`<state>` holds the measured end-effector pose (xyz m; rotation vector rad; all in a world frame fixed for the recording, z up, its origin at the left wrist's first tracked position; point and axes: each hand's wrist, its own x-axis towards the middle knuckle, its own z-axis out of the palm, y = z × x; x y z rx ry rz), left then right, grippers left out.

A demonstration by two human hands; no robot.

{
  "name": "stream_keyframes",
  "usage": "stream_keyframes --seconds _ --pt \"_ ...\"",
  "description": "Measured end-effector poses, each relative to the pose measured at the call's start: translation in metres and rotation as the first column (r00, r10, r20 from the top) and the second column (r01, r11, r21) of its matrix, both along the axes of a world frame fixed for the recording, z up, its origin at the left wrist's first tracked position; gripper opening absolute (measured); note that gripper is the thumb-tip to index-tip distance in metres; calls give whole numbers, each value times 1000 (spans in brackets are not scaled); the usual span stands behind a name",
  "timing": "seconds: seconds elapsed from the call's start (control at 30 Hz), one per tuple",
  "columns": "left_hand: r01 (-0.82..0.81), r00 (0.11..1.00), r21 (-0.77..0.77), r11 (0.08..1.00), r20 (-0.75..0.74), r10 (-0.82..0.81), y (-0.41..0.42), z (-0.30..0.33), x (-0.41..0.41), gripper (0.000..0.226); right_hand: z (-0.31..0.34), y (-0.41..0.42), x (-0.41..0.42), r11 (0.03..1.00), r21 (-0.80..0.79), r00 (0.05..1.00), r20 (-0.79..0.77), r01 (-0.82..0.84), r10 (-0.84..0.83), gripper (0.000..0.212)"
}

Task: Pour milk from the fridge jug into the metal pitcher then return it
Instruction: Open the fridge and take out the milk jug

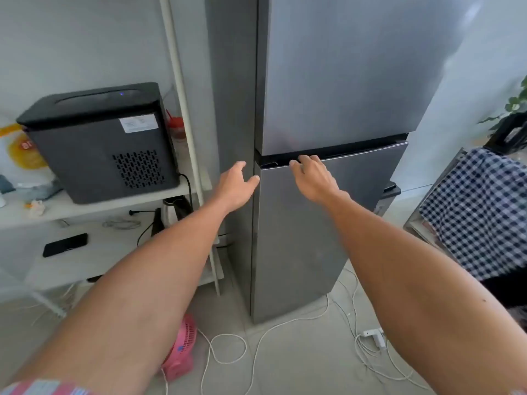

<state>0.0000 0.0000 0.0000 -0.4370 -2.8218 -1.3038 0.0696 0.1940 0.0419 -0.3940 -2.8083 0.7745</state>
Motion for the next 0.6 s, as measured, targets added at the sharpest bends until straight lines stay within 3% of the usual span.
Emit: stream_keyframes --seconds 0.17,0.3,0.47,0.6 --pt "30 997 110 993 62 -37 12 -28 -33 76 -17 -10 -36 978 -202 995 -60 61 -75 47" --pt "74 996 239 968 38 -86 22 -49 -52 43 -28 -9 -56 957 -276 983 -127 93 -133 48" --pt "157 987 301 941 -7 -163 24 -55 -58 51 -44 -1 -72 917 -396 960 -231 56 -158 49" --pt "200 979 313 929 -36 -199 22 -58 -58 52 -45 1 -75 929 -367 960 -239 48 -144 48"
